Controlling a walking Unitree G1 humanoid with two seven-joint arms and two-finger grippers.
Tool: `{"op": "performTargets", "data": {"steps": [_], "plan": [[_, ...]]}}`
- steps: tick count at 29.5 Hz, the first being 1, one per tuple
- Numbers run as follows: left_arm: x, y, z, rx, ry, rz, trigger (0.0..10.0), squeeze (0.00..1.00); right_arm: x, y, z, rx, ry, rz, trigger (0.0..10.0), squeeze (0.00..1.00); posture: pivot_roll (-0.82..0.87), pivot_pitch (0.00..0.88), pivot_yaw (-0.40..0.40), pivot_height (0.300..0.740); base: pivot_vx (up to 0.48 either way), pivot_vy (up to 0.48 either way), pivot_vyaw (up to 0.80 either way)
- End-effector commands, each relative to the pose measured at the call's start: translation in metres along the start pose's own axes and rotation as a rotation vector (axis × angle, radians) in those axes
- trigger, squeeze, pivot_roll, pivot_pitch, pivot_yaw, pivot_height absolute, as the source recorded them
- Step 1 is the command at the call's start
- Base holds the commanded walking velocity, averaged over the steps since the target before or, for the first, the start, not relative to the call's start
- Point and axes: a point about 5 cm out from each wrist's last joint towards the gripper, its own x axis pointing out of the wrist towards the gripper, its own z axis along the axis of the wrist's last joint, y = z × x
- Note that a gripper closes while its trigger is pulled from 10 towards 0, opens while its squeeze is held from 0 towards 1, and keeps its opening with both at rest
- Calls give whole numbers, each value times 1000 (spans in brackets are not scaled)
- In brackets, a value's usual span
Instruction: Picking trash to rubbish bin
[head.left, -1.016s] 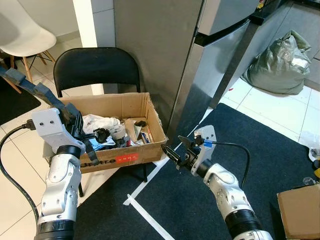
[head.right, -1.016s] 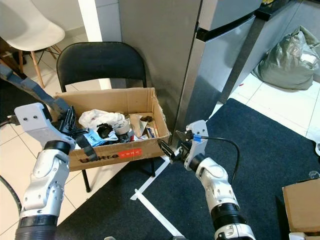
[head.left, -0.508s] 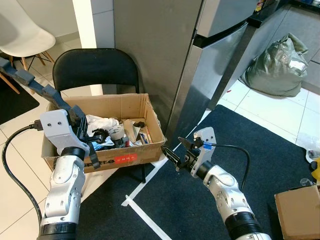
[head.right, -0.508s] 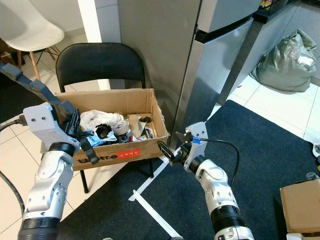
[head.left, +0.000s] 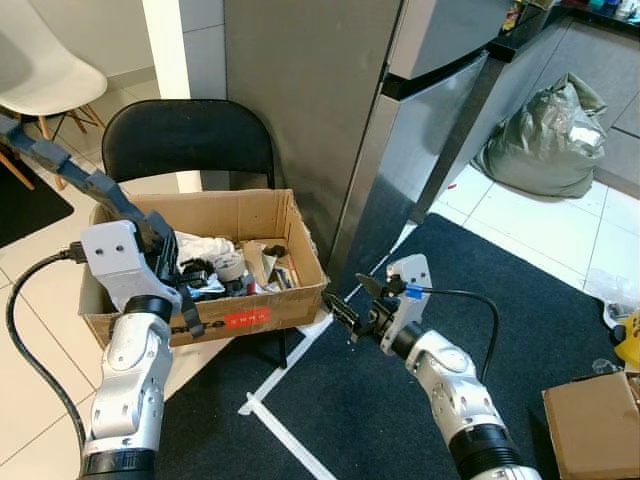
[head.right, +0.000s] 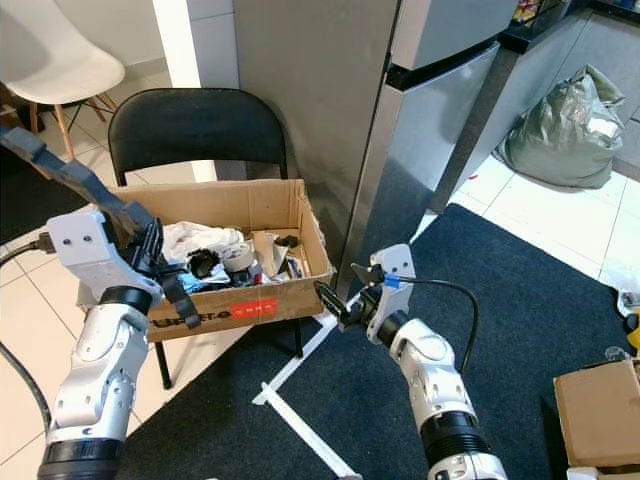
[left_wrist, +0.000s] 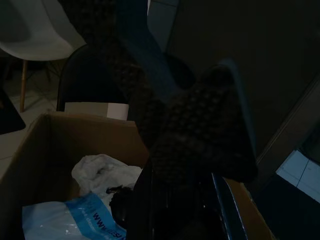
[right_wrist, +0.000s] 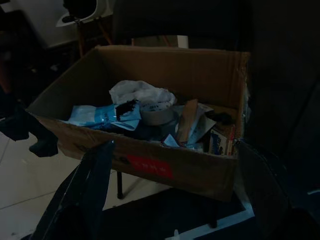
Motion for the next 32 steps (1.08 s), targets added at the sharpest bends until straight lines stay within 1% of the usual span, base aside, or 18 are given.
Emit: {"op": "performTargets", "data": {"steps": [1,9,20,32], "plan": [[0,-2,-7,-25,33,2,10000,0,0,-4,-2,-29,27,-25,10000,0,57,100,-89,740,0,0,0],[4,-8,-11,-54,56,-25,10000,0,0,-10,-1,-52,44,-55,10000,0,55,105,-90,740,0,0,0],[6,-11,-13,-59,68,-45,10000,0,1,-11,-2,-55,45,-63,10000,0,51,114,-88,740,0,0,0],[7,-13,-14,-62,74,-59,10000,0,2,-12,-1,-54,43,-65,10000,0,52,121,-87,740,269,0,0]]}}
